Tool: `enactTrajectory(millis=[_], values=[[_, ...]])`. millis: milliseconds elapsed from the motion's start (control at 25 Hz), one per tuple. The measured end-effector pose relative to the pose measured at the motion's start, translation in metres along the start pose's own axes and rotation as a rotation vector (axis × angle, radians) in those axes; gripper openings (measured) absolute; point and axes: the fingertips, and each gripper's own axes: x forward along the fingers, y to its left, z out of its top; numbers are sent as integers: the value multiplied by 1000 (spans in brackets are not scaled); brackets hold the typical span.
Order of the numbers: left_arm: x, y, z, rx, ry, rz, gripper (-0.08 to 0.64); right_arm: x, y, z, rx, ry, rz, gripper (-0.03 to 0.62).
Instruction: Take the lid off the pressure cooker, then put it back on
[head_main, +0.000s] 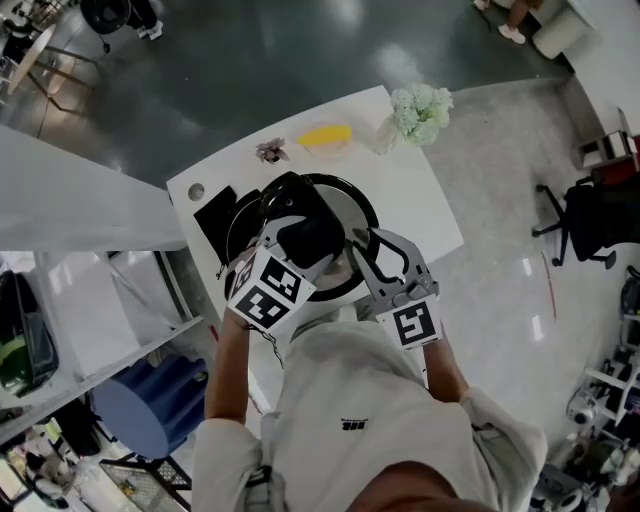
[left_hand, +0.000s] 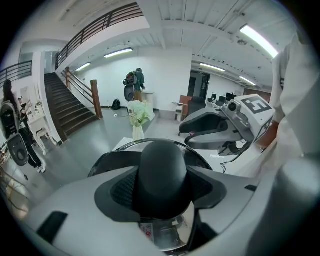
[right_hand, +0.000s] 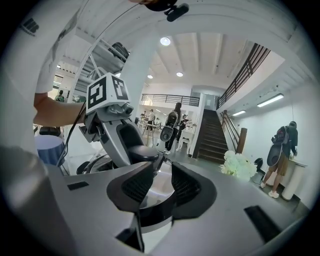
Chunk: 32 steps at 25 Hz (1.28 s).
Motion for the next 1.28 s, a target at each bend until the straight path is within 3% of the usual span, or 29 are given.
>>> enactTrajectory(millis=[720,1280], values=[[-18,15,-46,73,78,-108,287,29,31,6,3,44,0,97],[-24,27,-69,99,123,-129,287,43,42,5,3,63,19,97]])
